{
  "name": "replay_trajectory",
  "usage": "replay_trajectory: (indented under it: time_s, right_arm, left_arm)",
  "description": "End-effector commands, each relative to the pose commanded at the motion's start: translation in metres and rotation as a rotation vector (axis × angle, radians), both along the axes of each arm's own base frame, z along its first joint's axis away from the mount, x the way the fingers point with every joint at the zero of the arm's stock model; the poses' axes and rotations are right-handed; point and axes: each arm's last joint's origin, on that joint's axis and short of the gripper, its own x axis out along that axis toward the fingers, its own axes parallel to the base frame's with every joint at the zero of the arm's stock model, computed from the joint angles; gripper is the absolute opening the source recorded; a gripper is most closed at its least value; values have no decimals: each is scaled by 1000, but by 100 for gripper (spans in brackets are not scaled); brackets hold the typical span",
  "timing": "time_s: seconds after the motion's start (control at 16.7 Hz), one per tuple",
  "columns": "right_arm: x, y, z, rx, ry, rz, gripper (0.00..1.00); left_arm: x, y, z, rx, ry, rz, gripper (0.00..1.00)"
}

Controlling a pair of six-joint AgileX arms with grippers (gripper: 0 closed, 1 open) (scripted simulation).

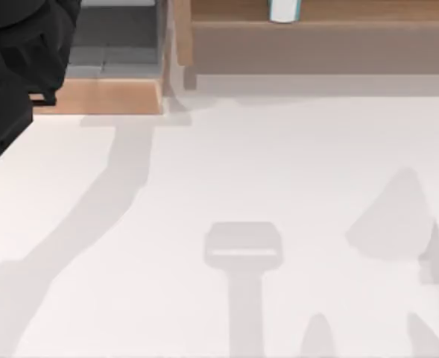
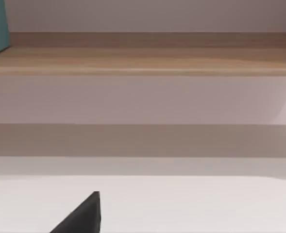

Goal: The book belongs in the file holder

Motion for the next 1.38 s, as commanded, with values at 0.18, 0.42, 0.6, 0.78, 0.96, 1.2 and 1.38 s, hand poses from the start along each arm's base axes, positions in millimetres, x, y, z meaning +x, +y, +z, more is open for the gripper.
replay_trajectory:
  time_s: [0.18, 0.42, 0.6, 0.78, 0.96, 1.2, 1.38]
  right_arm:
    - [0, 0, 0, 0, 0, 0, 100]
    - [0, 0, 0, 0, 0, 0, 100]
    - [0, 0, 0, 0, 0, 0, 100]
    - [0, 0, 0, 0, 0, 0, 100]
    - [0, 0, 0, 0, 0, 0, 100]
    - [0, 0, 0, 0, 0, 0, 100]
    - [0, 0, 0, 0, 0, 0, 100]
  left_arm:
    - [52, -69, -16, 1, 12, -4, 100]
    - [98, -153, -65, 8, 27, -9, 100]
    - [117, -195, -105, 12, 34, -5, 100]
    - [127, -214, -127, 10, 34, 2, 100]
    - [128, -218, -132, 9, 34, 4, 100]
    - [130, -215, -132, 11, 36, 6, 100]
    - [137, -217, -131, 9, 34, 4, 100]
